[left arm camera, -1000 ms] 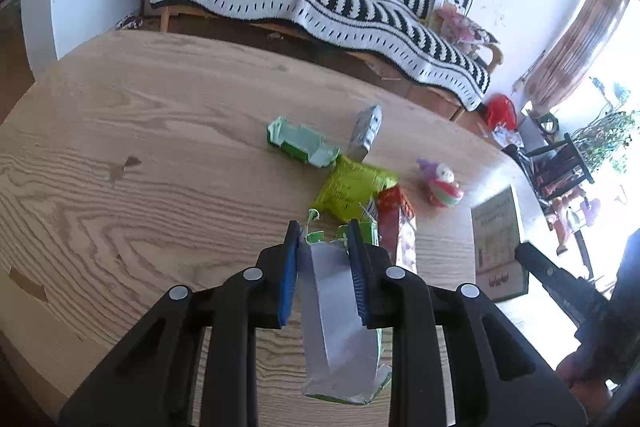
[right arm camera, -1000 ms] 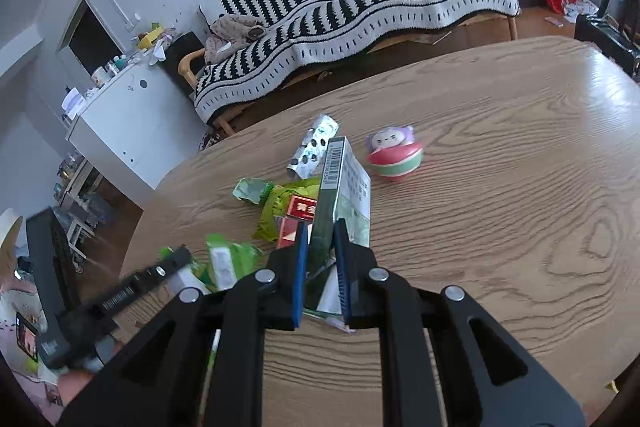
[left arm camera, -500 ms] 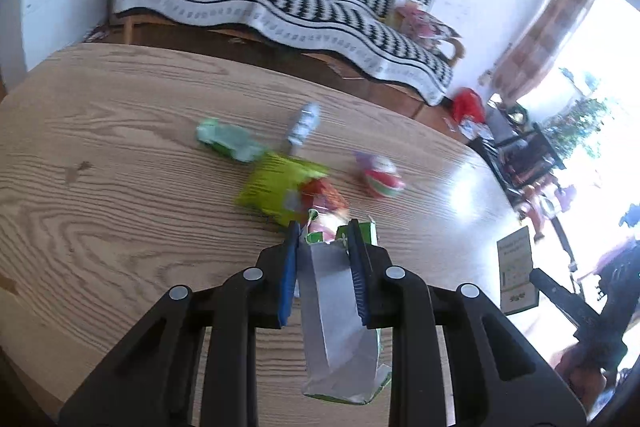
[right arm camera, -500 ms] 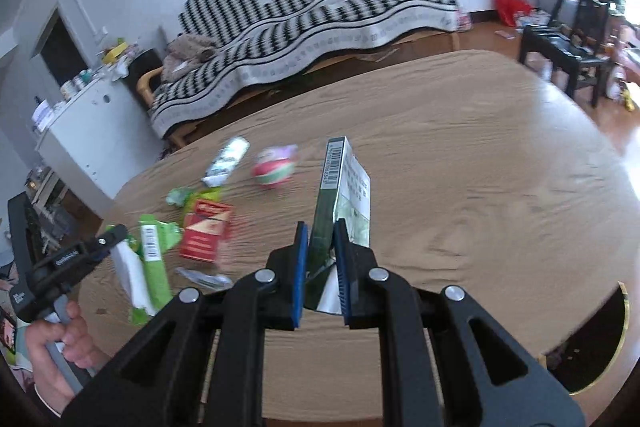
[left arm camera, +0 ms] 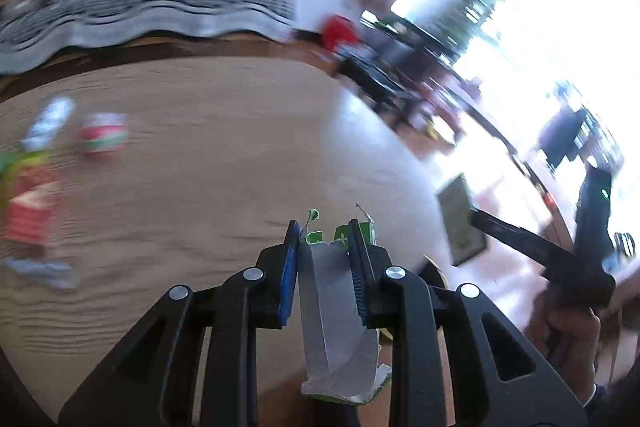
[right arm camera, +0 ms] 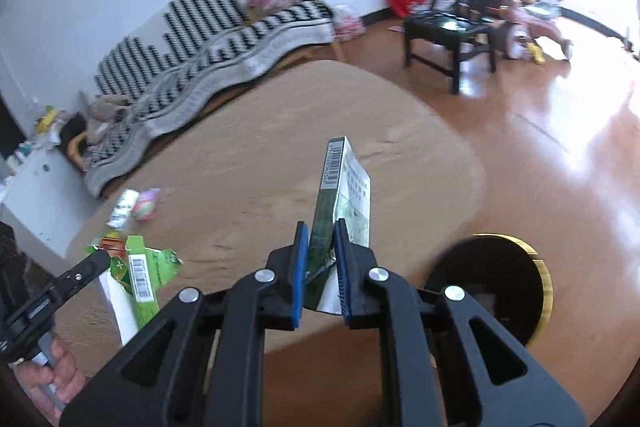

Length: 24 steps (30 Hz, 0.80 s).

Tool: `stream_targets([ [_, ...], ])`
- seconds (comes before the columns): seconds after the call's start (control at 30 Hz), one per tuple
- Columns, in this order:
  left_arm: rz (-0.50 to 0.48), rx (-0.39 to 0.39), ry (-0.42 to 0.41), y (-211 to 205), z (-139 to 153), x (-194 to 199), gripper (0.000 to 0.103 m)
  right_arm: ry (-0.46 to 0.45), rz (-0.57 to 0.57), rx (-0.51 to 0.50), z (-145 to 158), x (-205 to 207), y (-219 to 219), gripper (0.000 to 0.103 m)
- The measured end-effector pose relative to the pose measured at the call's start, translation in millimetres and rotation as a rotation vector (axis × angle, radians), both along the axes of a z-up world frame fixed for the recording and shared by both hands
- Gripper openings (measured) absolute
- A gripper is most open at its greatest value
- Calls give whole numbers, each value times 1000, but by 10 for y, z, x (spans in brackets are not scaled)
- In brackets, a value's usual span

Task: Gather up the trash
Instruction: 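Carry the white packet and green box over the black bin, then open both tools over the bin to drop packet and box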

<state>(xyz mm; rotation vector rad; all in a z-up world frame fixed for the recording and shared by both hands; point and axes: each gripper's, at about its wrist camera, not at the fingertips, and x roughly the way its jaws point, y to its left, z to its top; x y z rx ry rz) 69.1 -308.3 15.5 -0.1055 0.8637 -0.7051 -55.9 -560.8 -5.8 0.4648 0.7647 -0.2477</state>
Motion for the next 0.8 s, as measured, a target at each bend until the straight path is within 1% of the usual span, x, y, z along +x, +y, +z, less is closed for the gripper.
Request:
stream_targets([
  [0.07, -83, 15, 10, -511, -112, -139, 23, 38, -41, -6, -111, -132, -270, 14],
  [0.13, -142, 39, 16, -907, -231, -259, 23, 73, -84, -2, -229, -282, -546, 14],
  [0.23, -232, 83, 24, -1514, -481, -470, 23, 115, -124, 16, -381, -438, -832, 14],
  [0.37, -298, 129, 26, -2017, -741, -666, 23, 182, -172, 50, -649, -604, -1148, 14],
  [0.43, -323, 143, 30, -2203, -853, -717, 23, 207, -180, 61, -748, -623, -1226, 14],
  [0.53, -344, 182, 24, -2417, -1026, -774, 23, 235, -178, 76, -878, -610, -1300, 14],
  [0.67, -341, 202, 41, -2474, -1133, -736, 23, 251, -171, 81, -952, -595, -1313, 14],
  [0.8, -336, 225, 34, -2529, -1187, -701, 24, 256, -168, 85, -964, -581, -1307, 14],
])
